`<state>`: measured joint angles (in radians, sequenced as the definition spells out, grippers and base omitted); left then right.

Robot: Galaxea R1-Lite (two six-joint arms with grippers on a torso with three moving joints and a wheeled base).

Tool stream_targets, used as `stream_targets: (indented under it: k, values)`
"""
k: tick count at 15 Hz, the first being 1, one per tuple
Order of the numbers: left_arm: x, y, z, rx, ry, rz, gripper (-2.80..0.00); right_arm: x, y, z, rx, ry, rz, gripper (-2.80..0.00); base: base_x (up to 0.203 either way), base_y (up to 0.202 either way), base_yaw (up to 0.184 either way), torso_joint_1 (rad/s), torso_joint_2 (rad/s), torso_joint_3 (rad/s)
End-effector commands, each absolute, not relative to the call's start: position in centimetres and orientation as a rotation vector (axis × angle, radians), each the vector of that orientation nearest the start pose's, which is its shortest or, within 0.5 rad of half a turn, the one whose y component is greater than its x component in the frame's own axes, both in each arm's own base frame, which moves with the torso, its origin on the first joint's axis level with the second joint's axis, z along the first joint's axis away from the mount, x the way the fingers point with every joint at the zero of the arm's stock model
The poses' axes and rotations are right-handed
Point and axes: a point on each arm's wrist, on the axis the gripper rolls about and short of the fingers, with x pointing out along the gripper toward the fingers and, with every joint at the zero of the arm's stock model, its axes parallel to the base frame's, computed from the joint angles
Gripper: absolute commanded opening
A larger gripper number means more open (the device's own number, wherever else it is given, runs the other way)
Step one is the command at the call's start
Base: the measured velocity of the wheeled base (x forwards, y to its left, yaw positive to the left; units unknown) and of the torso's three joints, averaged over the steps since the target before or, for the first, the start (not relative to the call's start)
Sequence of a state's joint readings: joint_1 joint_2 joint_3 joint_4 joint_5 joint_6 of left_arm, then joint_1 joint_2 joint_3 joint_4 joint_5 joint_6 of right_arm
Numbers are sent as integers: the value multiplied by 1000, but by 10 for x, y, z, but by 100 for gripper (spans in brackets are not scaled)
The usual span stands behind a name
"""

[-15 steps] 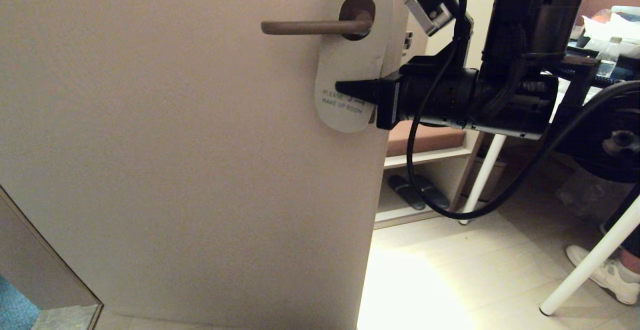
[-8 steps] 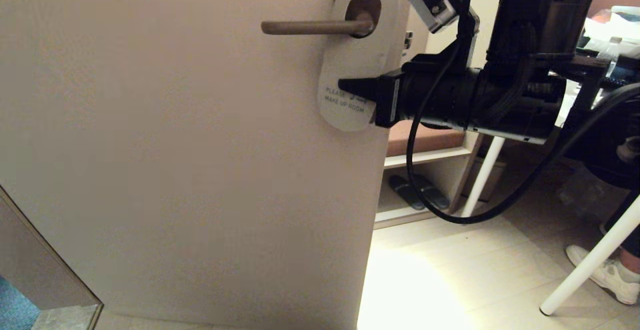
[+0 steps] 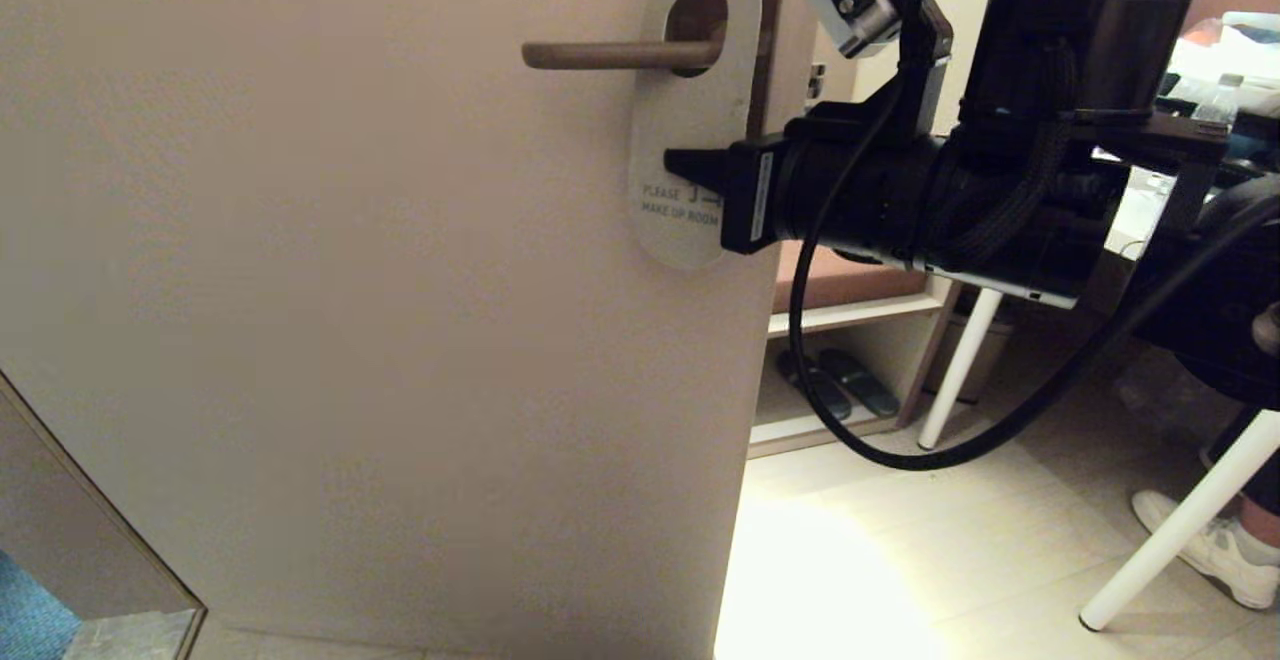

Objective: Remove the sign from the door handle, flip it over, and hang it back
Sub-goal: Take down the sign

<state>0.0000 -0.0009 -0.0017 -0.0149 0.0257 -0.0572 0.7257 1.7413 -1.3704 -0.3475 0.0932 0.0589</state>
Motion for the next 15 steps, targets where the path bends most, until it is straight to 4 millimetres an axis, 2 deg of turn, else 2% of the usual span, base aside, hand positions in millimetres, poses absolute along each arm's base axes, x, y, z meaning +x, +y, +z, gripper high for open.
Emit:
stream_targets:
  k: [1,15]
  values:
    - [-23,1,77,-59,-18,26,-280,253,233,301,50,38,810,-280,0,0,0,0,0,0]
    - [-23,1,77,-59,-18,26,-280,245,261,292,67,-27,674,-280,0,0,0,0,0,0]
